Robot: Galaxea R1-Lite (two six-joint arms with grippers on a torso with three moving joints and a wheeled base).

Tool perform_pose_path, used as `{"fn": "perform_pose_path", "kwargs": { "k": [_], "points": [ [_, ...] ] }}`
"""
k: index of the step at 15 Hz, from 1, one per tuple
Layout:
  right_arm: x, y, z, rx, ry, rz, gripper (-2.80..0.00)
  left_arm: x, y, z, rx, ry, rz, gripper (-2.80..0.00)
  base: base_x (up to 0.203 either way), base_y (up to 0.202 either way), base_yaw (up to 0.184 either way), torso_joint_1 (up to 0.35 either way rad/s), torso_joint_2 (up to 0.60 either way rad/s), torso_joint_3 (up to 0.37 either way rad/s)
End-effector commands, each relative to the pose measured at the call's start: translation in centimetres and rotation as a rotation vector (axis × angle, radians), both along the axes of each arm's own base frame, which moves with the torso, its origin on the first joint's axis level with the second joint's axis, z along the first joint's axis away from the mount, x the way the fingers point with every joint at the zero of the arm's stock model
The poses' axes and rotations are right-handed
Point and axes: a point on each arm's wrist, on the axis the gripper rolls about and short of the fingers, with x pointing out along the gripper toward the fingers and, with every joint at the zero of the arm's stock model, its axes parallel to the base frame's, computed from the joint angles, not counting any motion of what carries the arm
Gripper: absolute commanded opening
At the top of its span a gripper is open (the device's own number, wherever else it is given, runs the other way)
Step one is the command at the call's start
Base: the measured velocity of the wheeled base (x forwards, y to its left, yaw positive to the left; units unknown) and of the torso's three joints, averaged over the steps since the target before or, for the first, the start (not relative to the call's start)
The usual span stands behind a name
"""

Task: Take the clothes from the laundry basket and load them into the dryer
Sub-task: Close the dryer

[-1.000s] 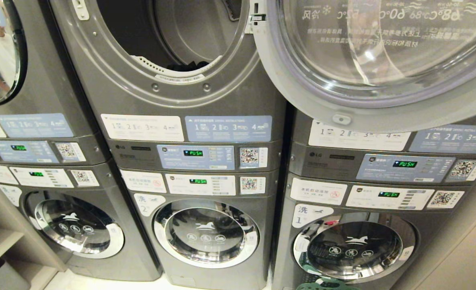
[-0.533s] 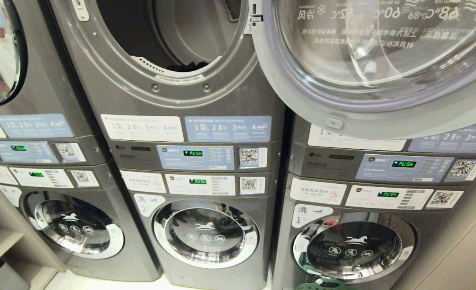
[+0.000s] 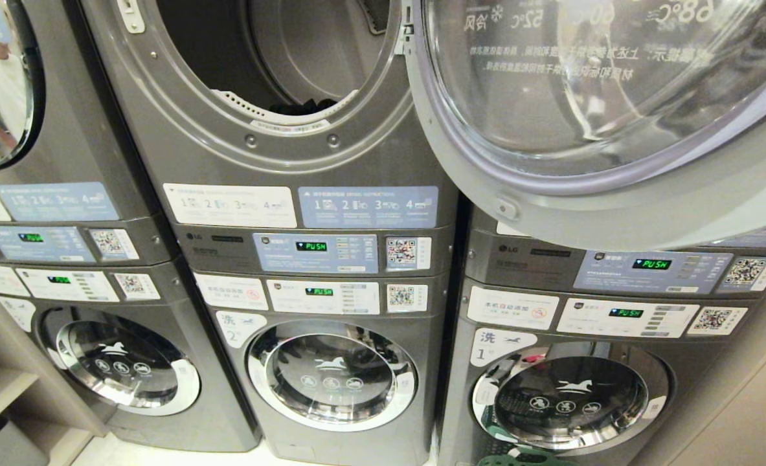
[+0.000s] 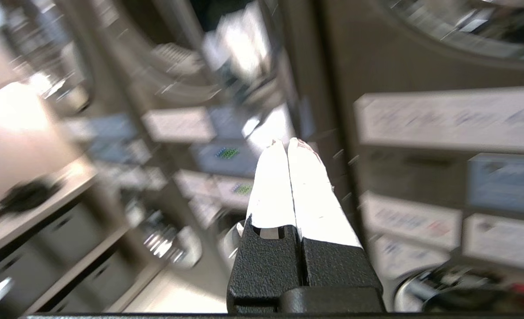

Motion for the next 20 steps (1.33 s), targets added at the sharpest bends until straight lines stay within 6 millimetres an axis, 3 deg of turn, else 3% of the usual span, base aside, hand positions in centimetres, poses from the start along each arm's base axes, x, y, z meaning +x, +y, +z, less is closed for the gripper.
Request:
{"fn": "perform_pose_path", "kwargs": {
  "k": [1, 7, 13, 16, 20],
  "points": [
    [-2.4, 0.4, -0.5, -0.006, -0.014, 0.047, -2.8, 0.0, 0.0, 0.0, -0.001, 0.0, 0.0, -2.8, 0.0, 0.0, 0.0, 0.0, 0.0, 0.0],
    [-0.2, 0.0, -0.4, -0.009, 0.033, -0.02, -2.8, 0.0, 0.0, 0.0, -0.001, 0.0, 0.0, -2.8, 0.0, 0.0, 0.0, 0.0, 0.0, 0.0],
    [5.6, -1.0, 1.1, -0.065, -0.029, -0.096, -2.8, 0.0, 0.0, 0.0, -0.001, 0.0, 0.0, -2.8, 0.0, 0.0, 0.0, 0.0, 0.0, 0.0],
    [6.1, -1.0, 1.6, -0.058, -0.043, -0.094, -2.8, 0.0, 0.0, 0.0, -0.001, 0.0, 0.0, -2.8, 0.0, 0.0, 0.0, 0.0, 0.0, 0.0],
    [6.2, 0.6, 2.9, -0.049, -0.076, 0.066, -2.8, 0.0, 0.0, 0.0, 0.001, 0.0, 0.0, -2.8, 0.0, 0.0, 0.0, 0.0, 0.0, 0.0]
  ]
}}
